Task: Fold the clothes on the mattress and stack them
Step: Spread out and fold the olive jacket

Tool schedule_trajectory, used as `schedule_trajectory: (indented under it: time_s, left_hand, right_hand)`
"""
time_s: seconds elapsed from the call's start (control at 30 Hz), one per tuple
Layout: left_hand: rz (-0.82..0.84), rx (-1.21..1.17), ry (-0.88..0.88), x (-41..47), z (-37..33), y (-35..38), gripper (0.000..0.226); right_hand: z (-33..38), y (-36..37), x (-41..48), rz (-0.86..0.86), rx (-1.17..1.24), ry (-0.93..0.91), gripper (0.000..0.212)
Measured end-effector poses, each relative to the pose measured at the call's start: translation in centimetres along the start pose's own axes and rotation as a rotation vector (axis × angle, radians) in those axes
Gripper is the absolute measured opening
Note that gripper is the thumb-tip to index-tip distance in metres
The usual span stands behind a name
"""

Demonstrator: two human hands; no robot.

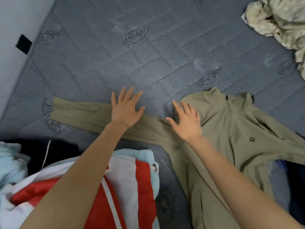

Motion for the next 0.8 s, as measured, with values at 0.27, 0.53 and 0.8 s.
schedule_trajectory:
  time_s: [0.27,0.53,0.8]
  left_hand:
    - [0.008,-0.039,0.070,-0.8,-13.5,4.0,0.076]
    - [0.075,-0.003,0.035,-5.6,-22.8,10.6,0.077]
    - [0.011,-0.079,-0.043,-11.0,-29.0,13.8,0.074]
  right_hand:
    - [-13.2,-2.4,-4.2,0.013,0.016,0.122,0.079]
    - [-23.2,-1.6,-8.8,0.077,0.020,0.107,0.083]
    - [-28.3,-0.8,-13.1,0.097,0.003,0.034,0.083]
Point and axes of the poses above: each hand's wrist, its own x-axis towards the middle knuckle, its own y-axis out of the palm, z = x × y, the point moved 5 cm from there along x, towards the middle knuckle, and after that the axes turned 10 degrees about y, right-handed, at the moved point
